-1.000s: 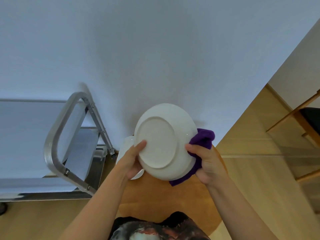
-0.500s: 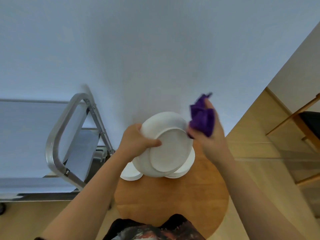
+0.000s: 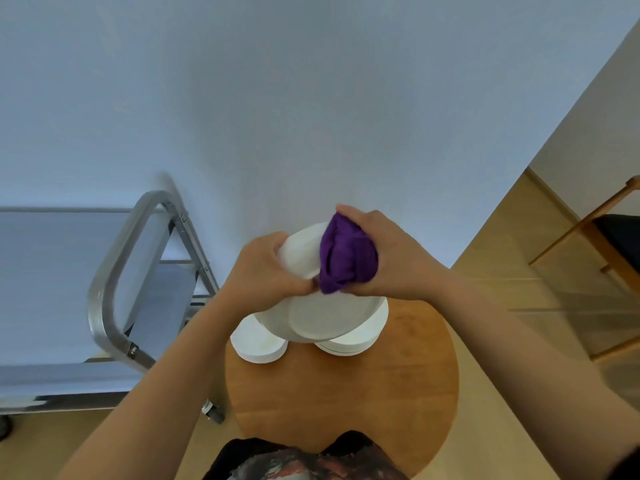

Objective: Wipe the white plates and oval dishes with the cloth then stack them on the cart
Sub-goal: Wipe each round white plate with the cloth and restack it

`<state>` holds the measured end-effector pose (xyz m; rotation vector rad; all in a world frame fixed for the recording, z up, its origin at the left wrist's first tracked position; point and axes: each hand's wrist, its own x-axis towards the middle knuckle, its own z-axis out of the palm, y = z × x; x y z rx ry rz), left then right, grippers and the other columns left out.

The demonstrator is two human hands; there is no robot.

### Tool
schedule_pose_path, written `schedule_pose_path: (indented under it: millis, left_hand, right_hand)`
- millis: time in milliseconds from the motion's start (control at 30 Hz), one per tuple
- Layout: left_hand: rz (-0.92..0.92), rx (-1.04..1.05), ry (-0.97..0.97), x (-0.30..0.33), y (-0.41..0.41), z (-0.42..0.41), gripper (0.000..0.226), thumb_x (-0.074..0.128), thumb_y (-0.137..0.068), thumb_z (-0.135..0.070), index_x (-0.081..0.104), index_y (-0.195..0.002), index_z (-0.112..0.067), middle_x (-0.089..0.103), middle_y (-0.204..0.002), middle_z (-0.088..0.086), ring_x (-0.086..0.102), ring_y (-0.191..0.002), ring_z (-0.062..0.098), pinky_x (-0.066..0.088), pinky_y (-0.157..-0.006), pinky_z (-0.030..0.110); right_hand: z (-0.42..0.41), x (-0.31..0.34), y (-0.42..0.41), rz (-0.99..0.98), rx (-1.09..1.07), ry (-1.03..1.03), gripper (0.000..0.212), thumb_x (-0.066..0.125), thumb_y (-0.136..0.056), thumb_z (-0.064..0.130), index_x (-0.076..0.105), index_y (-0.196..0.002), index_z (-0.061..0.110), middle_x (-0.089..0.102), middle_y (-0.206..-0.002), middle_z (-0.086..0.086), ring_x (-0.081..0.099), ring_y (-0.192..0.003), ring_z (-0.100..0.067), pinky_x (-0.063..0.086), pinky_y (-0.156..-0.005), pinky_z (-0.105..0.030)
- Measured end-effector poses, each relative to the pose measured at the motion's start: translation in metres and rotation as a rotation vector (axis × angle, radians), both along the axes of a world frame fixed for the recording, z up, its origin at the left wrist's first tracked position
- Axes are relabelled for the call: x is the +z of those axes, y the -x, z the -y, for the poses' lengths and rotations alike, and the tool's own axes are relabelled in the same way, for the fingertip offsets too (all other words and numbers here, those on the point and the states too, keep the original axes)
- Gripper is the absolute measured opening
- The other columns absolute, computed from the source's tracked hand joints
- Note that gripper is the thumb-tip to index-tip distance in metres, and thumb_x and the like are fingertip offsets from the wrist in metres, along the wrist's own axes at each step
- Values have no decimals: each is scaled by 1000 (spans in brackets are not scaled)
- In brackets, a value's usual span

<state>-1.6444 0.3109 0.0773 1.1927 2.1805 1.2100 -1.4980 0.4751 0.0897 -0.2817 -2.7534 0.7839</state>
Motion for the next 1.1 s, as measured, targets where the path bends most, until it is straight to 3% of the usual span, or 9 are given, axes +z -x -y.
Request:
schedule_pose_path:
  millis: [100,200,400,500,600,700,800,900,1100]
  left_hand:
    - [170,104,-129,7,4,4,54,82,-37,-42,58,-84,-33,64,-87,-11,63,-81,6,52,-62,21]
    - [358,165,-237,6,3,4,63,82,-32,-44,61,-90,-30,68,-94,-7,66,-87,14,58,-67,33]
    - [797,287,-530,-5,-15,-15,65,90,-36,-17,66,-96,-18,73,-96,1,70,-90,23,57,-65,32]
    - [828,300,-528,-15,-27,-15,57,86,-42,-22,66,-95,-20,75,-90,-4,71,-89,20,58,-64,30]
    - [958,13,-368,-15,-8,2,75,91,-46,-39,64,-111,-11,72,-104,8,67,-98,29,58,-75,39]
    - [1182,-223,-177,-11,9,12,88,90,-45,-46,61,-120,-11,69,-108,14,67,-95,33,58,-71,44]
    - [1266,-144,-200,-11,5,1,70,79,-64,-36,58,-126,-11,68,-111,14,67,-97,32,57,-77,45]
    - [1245,-51,-236,-12,-4,-8,53,64,-74,-38,63,-120,-14,70,-109,12,68,-96,30,58,-74,42]
    - [1207,23,-353,-9,-17,-16,40,66,-79,-39,68,-112,-16,70,-112,10,68,-101,28,58,-74,40]
  right_hand:
    - [-5,-5,-7,-182,-112,259,92,83,-61,47,20,-127,60,36,-121,41,39,-116,14,39,-89,-8]
    - [-4,-11,-12,-305,-247,374,90,81,-57,50,22,-125,61,37,-120,46,40,-115,17,40,-85,-3]
    - [15,-32,-9,-609,-518,665,75,74,-60,37,45,-127,20,59,-113,3,59,-102,-8,53,-81,-28]
    - [13,-32,-11,-526,-594,692,73,74,-62,34,46,-129,20,60,-115,3,58,-104,-11,51,-88,-34]
    - [-7,-27,-24,-368,-505,745,62,77,-56,35,56,-114,28,67,-98,16,63,-91,-3,51,-71,-18]
    - [-21,-20,-29,-188,-373,814,50,77,-51,41,61,-98,33,70,-83,18,67,-77,-1,50,-58,-13]
    - [-27,-16,-24,-171,-351,814,39,77,-59,31,62,-94,38,71,-84,17,68,-76,-2,49,-55,-12]
    - [-25,-17,-22,-158,-429,855,36,76,-57,40,64,-91,36,72,-80,14,69,-72,-4,50,-52,-15]
    - [20,-48,-30,-343,-675,939,40,63,-67,50,64,-99,27,72,-86,8,67,-83,-9,49,-73,-29]
